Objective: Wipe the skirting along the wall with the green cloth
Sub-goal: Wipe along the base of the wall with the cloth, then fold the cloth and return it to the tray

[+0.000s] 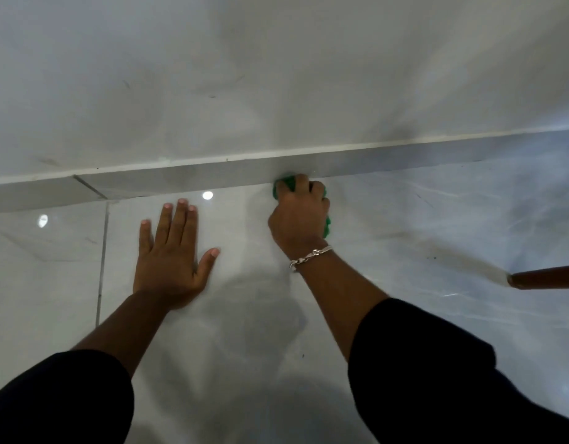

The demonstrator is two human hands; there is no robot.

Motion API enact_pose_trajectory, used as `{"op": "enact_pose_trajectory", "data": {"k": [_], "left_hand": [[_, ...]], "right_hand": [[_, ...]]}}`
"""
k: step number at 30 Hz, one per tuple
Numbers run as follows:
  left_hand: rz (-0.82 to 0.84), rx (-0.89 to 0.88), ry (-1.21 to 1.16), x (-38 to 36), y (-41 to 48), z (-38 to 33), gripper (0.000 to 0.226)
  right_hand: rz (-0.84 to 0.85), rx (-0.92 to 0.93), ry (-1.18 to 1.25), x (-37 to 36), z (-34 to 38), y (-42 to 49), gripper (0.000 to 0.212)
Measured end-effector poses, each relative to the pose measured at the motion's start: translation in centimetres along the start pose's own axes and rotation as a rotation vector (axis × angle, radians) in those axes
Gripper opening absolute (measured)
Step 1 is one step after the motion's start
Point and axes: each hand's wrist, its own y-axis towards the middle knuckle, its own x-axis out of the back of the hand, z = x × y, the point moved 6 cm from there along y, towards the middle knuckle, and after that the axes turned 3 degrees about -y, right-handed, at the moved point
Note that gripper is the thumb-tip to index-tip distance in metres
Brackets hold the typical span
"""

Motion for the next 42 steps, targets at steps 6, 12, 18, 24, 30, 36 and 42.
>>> {"op": "enact_pose_trajectory", "data": {"k": [6,12,18,24,30,36,42], "left_hand": [[-0.004,-0.024,-0.008,0.2,-0.1,0.0,0.085],[0.014,-0.054,0.01,0.0,0.3,-0.4,0.086],[0.011,-0.081,0.022,0.2,0.4,-0.7,0.084],[-0.001,-0.08,-0.015,0.2,0.3,-0.6,0.084],[0.038,-0.033,0.023,0.2,0.3,-0.6,0.083],[0.27,0.361,-0.53,2.5,1.1,-2.9,0.069],[0.363,0.565,-1.77,13.5,-2.7,-11.8,0.071]], "right_hand": [[0.051,0.035,-0.144,2.1,-8.3,2.1,0.05],[0.018,-0.209,-0.031,2.4,-8.8,1.9,0.042],[-0.025,0.033,0.193,0.8,-1.9,0.8,0.048],[-0.324,-0.419,0.729,2.9,-8.2,0.1,0.043],[-0.213,-0.654,1.185,1.6,-5.4,0.7,0.036],[0.195,-0.485,1.453,1.8,-1.2,-1.8,0.034],[0.299,-0.415,1.446,12.6,0.3,-7.2,0.021]]}}
